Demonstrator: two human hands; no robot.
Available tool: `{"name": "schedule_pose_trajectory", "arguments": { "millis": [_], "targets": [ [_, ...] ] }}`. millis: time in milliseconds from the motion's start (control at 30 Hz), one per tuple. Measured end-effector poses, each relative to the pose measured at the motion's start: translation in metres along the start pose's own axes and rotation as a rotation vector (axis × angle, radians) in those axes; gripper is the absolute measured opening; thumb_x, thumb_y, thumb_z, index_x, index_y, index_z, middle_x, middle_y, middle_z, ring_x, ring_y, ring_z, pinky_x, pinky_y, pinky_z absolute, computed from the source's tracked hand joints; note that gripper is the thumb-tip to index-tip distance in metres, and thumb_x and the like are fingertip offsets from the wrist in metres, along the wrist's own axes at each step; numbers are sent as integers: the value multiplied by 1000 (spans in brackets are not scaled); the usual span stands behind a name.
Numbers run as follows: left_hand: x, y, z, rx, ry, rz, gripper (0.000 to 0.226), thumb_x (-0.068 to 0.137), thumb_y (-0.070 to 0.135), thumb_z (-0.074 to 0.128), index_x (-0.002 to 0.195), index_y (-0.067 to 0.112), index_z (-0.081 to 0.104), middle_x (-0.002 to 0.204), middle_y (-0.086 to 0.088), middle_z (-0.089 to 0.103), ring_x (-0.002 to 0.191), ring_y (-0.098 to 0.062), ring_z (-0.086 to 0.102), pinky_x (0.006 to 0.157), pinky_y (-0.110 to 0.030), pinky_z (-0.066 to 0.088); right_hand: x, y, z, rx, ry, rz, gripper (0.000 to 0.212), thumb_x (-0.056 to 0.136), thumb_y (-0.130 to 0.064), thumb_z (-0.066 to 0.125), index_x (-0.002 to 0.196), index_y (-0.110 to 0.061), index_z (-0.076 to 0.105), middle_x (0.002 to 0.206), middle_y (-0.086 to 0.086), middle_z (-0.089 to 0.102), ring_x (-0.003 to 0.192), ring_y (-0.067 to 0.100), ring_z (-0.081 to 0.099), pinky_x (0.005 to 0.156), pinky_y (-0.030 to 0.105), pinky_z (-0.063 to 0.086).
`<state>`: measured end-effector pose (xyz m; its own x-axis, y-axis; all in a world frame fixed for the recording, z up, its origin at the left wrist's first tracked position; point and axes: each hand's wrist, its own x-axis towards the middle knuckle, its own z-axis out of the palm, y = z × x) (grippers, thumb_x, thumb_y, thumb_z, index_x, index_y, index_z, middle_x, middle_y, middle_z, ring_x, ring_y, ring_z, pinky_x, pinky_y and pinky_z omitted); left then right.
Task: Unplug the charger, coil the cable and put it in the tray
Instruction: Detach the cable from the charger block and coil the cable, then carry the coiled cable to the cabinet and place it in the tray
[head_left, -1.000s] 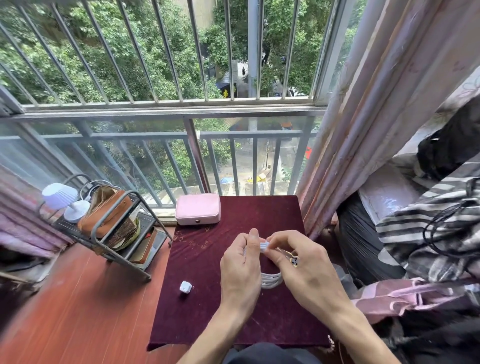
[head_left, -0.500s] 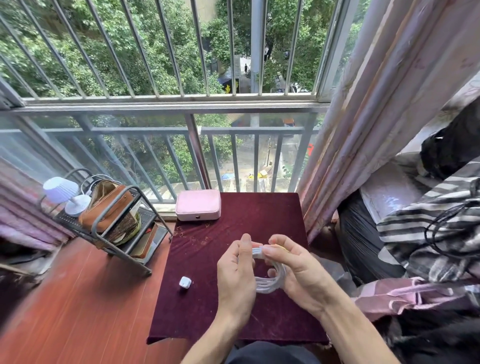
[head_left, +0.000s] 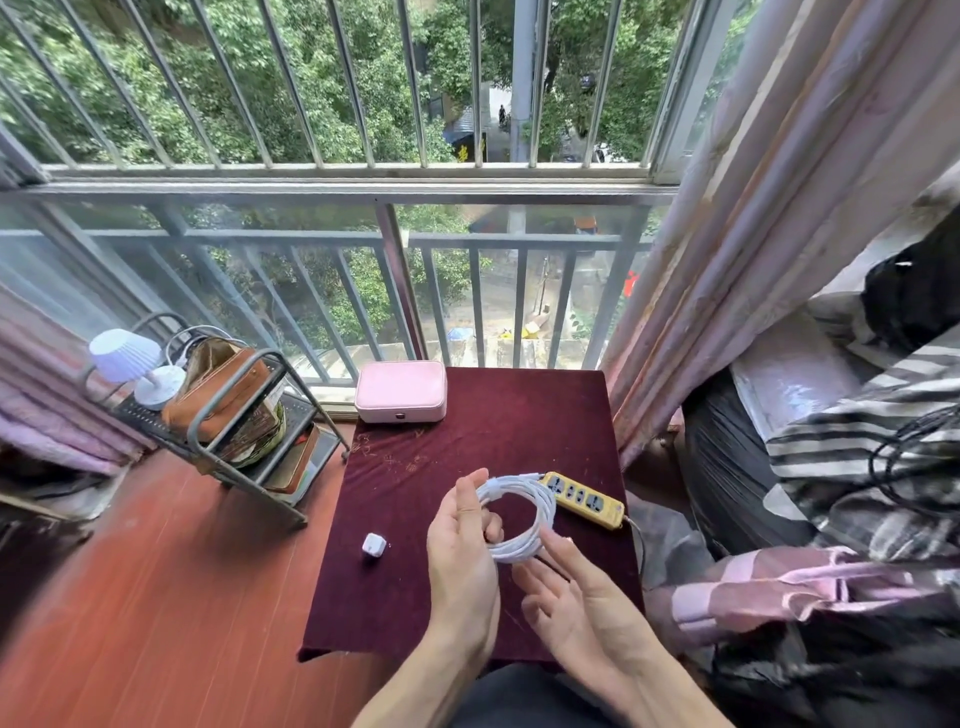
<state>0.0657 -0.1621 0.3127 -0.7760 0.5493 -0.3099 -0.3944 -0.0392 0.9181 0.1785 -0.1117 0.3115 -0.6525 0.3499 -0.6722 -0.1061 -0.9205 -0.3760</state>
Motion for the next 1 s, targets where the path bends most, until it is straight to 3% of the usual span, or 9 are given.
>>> {"name": "schedule_pose_trajectory", "arguments": {
  "millis": [133,267,467,533,600,667,767,900,1000],
  "targets": [
    [2,-13,-4,109,0,-7,35,100,55,46,111,36,74,66,5,46,64,-8,48,65,-29,45,6,7,7,-353,81,-220,31,81,-32,83,105,-12,84,110,7,83,94,8,74,77,26,46],
    [5,-26,-12,191,-10,-32,35,101,55,43,112,39,71,66,9,48,63,-7,49,61,-28,46,16,14,2,-796,216,-389,27,103,-36,64,95,-15,79,89,0,84,76,7,75,64,19,55],
    [8,-49,-36,289,-71,-45,26,109,31,41,115,28,66,64,12,56,62,-2,57,63,-22,51,38,22,-15,-962,239,-380,30,108,-29,57,83,-18,70,69,-6,77,55,4,67,54,15,49],
    [12,-57,-47,300,-114,-103,25,108,26,44,119,25,66,73,9,63,72,-3,64,71,-20,54,51,25,-24,-973,269,-333,29,108,-24,57,81,-17,67,61,-7,73,51,2,64,52,15,48],
    [18,-68,-60,325,-167,-224,26,107,29,46,127,29,63,91,2,72,82,-10,69,80,-29,58,64,30,-35,-960,319,-268,27,106,-22,59,82,-14,67,57,-5,70,49,2,62,52,16,48],
    [26,-86,-78,429,-196,-319,23,105,32,49,122,36,64,101,3,75,83,-8,71,75,-25,56,79,35,-48,-933,374,-210,24,104,-25,60,86,-12,68,60,-5,68,52,3,63,59,24,53],
    [41,-120,-112,611,-217,-441,17,103,31,51,107,34,67,91,6,71,66,5,65,63,-10,47,101,39,-70,-921,448,-162,21,102,-27,61,86,-15,65,60,-5,68,52,4,64,61,27,52],
    [60,-168,-166,847,-269,-695,16,101,29,51,97,25,66,89,0,71,70,-11,64,78,-33,54,129,48,-111,-931,506,-72,18,102,-26,60,91,-14,66,61,-3,69,53,7,62,60,29,45],
    [79,-193,-204,1031,-157,-790,18,97,24,50,91,23,66,96,-6,73,84,-25,65,79,-35,51,145,60,-141,-950,554,6,19,105,-30,59,103,-12,67,58,-9,70,63,13,64,59,29,44]
  ]
}}
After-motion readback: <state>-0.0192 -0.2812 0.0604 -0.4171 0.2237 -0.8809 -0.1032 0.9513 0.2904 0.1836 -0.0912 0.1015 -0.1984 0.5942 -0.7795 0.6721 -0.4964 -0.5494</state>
